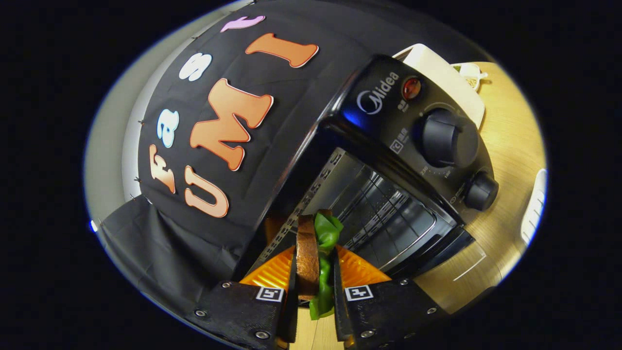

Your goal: Open the toaster oven, put the food inside, and close the toaster oven door.

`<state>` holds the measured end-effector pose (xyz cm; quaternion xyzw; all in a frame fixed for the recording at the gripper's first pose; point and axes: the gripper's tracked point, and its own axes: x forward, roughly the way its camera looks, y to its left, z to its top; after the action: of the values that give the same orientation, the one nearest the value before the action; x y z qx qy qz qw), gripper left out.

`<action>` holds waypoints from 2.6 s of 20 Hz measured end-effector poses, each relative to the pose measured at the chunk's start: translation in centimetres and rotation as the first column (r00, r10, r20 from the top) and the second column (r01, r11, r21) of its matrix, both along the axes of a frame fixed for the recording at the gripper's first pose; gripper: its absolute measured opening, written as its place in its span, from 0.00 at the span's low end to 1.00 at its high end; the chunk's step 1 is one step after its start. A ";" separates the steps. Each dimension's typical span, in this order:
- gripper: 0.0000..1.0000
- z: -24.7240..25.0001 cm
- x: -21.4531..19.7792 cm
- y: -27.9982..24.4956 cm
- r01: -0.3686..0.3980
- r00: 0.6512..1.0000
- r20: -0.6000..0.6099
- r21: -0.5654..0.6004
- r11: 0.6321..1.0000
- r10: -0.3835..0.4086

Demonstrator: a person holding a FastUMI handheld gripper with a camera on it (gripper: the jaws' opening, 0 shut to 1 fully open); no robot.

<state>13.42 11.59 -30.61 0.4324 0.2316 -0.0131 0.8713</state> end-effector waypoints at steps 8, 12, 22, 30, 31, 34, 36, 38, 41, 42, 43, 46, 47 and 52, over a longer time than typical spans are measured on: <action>0.31 -1.7 1.0 0.4 0.027 1.000 -0.012 -0.030 0.999 -0.027; 0.36 -1.8 0.9 0.2 0.023 0.999 -0.020 -0.109 0.994 -0.025; 0.74 -0.6 -4.1 -1.5 -0.128 0.988 -0.136 -0.401 0.907 0.079; 0.74 4.0 -11.7 -0.6 -0.323 0.945 -0.142 -0.544 0.775 0.294; 0.74 3.9 -13.0 -0.5 -0.357 0.932 -0.162 -0.563 0.745 0.325; 0.75 2.8 -16.6 -0.6 -0.431 0.900 -0.225 -0.588 0.685 0.373; 0.77 1.7 -18.9 -0.3 -0.481 0.875 -0.261 -0.559 0.675 0.407; 0.77 0.9 -20.9 -1.0 -0.513 0.858 -0.299 -0.556 0.654 0.418; 0.77 -0.7 -23.5 -1.5 -0.555 0.832 -0.359 -0.551 0.623 0.424; 0.77 -1.1 -23.9 -1.6 -0.561 0.828 -0.370 -0.548 0.620 0.422; 0.77 -1.6 -24.2 -1.7 -0.566 0.824 -0.378 -0.547 0.617 0.421; 0.77 -3.1 -24.1 -2.1 -0.569 0.822 -0.407 -0.558 0.604 0.398; 0.77 -3.7 -24.0 -2.4 -0.569 0.821 -0.424 -0.566 0.596 0.382; 0.78 -6.4 -23.0 -2.3 -0.576 0.813 -0.470 -0.556 0.599 0.344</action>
<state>-9.62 9.32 -36.98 0.0012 0.4508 0.0633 0.8904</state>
